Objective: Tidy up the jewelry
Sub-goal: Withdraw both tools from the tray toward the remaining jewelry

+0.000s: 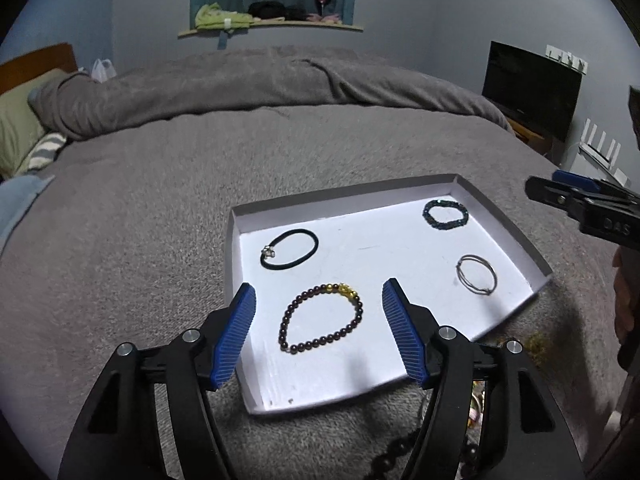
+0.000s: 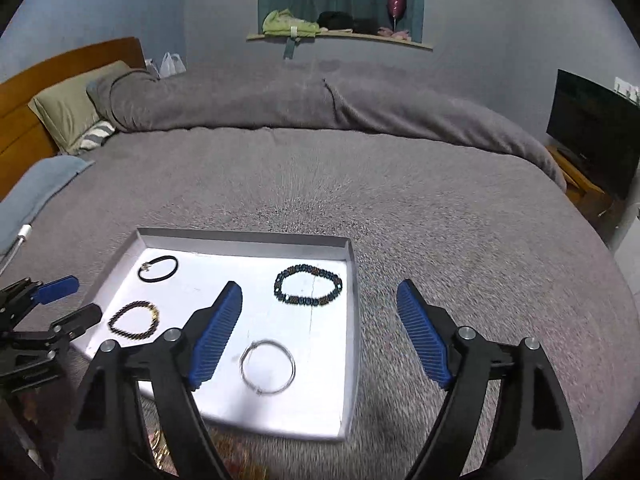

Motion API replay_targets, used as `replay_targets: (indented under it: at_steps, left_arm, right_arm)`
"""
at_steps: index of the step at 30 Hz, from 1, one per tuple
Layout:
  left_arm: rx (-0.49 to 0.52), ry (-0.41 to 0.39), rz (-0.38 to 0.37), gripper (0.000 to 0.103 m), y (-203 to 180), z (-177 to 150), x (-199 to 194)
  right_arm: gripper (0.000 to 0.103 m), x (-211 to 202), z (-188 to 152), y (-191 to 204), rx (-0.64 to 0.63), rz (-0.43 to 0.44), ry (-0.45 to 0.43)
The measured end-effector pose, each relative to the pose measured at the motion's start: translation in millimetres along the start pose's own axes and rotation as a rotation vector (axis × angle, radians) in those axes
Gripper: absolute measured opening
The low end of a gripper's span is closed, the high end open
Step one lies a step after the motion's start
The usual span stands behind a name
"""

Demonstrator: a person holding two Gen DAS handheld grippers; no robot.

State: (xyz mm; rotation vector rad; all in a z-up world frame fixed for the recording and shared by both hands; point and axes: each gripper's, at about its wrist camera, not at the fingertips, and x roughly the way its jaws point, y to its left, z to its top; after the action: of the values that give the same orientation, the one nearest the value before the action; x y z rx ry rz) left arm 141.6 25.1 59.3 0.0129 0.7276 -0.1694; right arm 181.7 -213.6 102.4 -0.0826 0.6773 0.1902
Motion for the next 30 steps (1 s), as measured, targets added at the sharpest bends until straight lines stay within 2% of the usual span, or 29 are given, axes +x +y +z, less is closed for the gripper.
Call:
replay_targets:
  at_steps: [2,10,14,24,30]
  left_arm:
    - [0.006,-0.020,0.009,0.080,-1.5,-0.8,-7.3]
    - [-0.005,-0.067,0.040,0.081,0.6,-5.8,-29.3]
    - [-0.012,-0.083,0.061,0.093,0.5,-12.4,-36.2]
    - [-0.050,-0.121,0.111,0.094,2.6,-30.2,-48.2]
    - [-0.054,-0.124,0.108,0.094,-2.2,-50.4,-53.6]
  right_arm:
    - [0.085,-8.7,-4.4,-1.1,0.002,-0.003,-0.006]
    - [0.095,-50.5,-22.3,4.4,-0.002,-0.015,-0.061]
    - [0.098,-66.3,-31.2,8.2,-0.007,-0.011,-0.081]
    - [0.098,-79.4,-63.7,5.7,0.007,-0.057,-0.142]
    - [0.098,-72.4,-95.8,-6.2,0.093,-0.012,-0.149]
